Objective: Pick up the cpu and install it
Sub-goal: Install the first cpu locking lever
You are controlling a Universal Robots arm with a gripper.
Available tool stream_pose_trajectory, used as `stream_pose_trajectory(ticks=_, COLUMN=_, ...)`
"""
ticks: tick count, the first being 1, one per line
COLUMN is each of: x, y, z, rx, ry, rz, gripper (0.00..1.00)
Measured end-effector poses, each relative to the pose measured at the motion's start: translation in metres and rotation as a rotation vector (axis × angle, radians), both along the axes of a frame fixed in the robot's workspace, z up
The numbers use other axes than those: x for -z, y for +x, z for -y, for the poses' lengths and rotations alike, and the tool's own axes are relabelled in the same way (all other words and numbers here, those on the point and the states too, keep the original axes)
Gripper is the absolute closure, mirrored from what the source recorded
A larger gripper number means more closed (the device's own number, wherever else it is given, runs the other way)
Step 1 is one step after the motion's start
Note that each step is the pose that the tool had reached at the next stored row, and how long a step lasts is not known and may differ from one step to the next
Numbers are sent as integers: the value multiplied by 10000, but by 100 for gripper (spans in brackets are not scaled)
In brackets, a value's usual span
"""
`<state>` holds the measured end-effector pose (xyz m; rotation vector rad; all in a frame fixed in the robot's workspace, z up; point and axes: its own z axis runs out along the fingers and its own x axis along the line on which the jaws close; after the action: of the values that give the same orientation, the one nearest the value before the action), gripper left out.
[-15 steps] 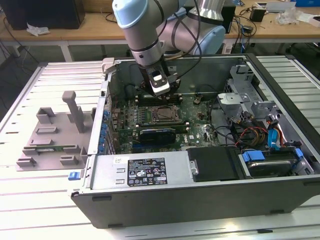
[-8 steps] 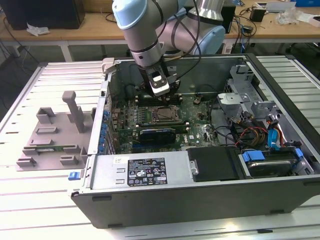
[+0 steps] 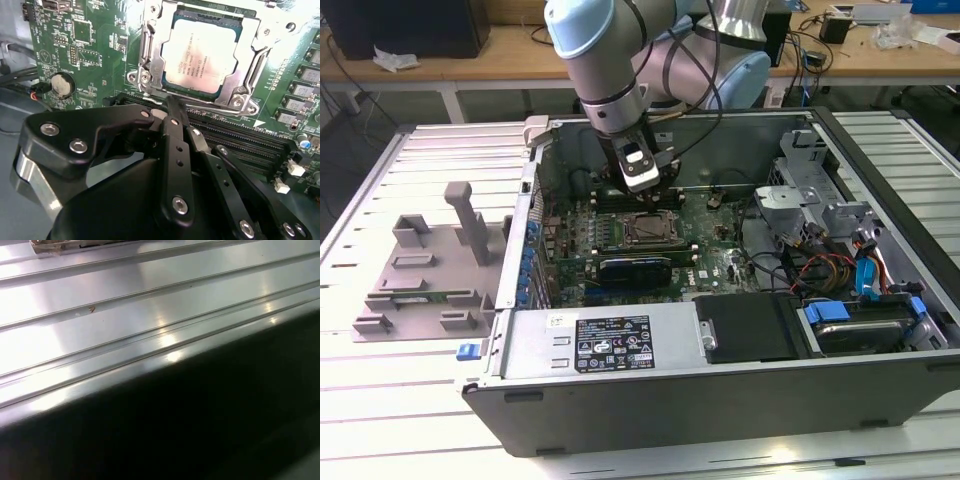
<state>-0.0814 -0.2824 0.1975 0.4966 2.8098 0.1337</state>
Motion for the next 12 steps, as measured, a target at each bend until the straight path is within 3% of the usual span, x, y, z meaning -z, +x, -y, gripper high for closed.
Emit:
stream_pose_trajectory(ticks=5, x=-58, y=-2, z=0, rx=-2, ry=19, rz=4, gripper=89)
stream_pose_trajectory(ticks=7, x=-58, y=-16, z=0, rx=1, ry=257, rz=64, gripper=89)
stream_pose_trajectory(ticks=8, x=-57, y=-21, z=0, rx=0, ry=324, rz=87, gripper=89)
stream_pose_trajectory(ticks=11, x=-54, y=-27, z=0, rx=-2, ry=362, rz=167, gripper=89)
stream_pose_trajectory(ticks=12, x=-54, y=-28, z=2, rx=-5, ry=361, rz=223, gripper=89)
